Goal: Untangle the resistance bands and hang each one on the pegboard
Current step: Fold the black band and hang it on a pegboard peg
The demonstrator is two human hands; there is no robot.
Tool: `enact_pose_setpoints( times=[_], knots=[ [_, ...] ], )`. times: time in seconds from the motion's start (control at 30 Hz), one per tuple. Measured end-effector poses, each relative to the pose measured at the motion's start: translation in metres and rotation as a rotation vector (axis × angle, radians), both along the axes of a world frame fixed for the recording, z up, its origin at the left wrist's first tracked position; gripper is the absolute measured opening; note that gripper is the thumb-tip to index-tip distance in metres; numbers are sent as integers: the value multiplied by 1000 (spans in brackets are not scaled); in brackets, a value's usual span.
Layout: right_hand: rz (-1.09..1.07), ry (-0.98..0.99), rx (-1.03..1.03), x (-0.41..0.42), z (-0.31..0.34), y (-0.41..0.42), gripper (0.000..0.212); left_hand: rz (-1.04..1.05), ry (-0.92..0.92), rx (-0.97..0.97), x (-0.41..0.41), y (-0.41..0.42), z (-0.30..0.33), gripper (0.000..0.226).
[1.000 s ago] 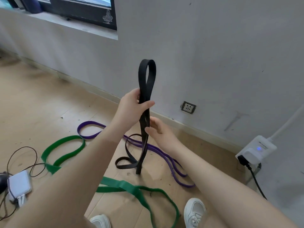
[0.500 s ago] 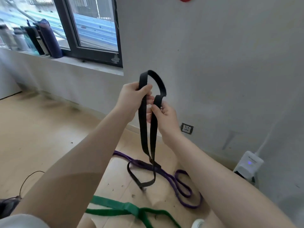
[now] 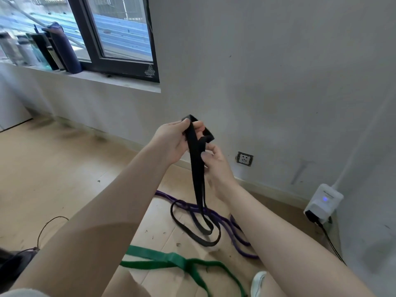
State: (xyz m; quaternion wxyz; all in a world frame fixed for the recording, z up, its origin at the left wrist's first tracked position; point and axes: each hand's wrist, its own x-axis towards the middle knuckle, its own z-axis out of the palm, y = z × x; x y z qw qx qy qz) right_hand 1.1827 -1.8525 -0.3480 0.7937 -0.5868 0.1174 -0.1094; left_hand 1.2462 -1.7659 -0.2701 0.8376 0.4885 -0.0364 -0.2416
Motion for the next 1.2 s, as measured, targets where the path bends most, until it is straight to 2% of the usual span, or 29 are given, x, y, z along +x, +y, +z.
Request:
enact_pose_setpoints(
  times=[0.07, 0.13, 0.2, 0.27, 0.33, 0.37, 0.43, 0.53, 0.57, 0.67, 0.73, 0.8, 0.93, 1.03, 1.13, 1.2],
  knots=[
    [69, -63, 15, -5, 1, 3, 26, 62, 21, 39, 2, -2, -5, 21],
    [60, -60, -180, -9, 2, 6, 21, 93, 58, 11, 2, -2, -9, 27],
    [-29, -28, -414, -10, 2, 8, 12, 109, 37, 60, 2, 0, -13, 29],
    [-125, -3, -521, -9, 1, 8, 12, 139, -95, 266, 1, 3, -13, 26],
    [-203, 0, -540, -9, 2, 6, 12, 236, -393, 664, -2, 12, -14, 24],
    [-229, -5, -524, -10, 2, 5, 12, 274, -537, 807, -6, 17, -17, 24],
    [-232, -18, -477, -10, 7, 3, 16, 181, -604, 852, -12, 25, -33, 24],
    [-174, -30, -374, -9, 17, 1, 18, -131, -353, 590, -28, 30, -67, 28],
    [-157, -37, -300, -8, 22, 0, 16, -175, -342, 544, -32, 31, -76, 26],
    [-164, -56, -117, -6, 35, -6, 13, -156, -519, 609, -39, 34, -95, 15],
    [-204, -47, -67, -6, 42, -10, 10, -141, -605, 658, -41, 32, -102, 29],
    [-243, -31, -41, -5, 44, -13, 11, -77, -685, 730, -41, 29, -103, 34],
    [-333, -44, 81, -1, 48, -18, 13, 161, -788, 732, -39, 24, -97, 26],
    [-346, -30, 198, -1, 50, -23, 13, 193, -828, 799, -40, 21, -95, 23],
    [-358, -19, 215, -2, 50, -31, 13, 138, -948, 907, -37, 24, -91, 20],
    [-372, 56, 136, -3, 45, -43, 14, 134, -1071, 965, -27, 29, -79, 21]
  ],
)
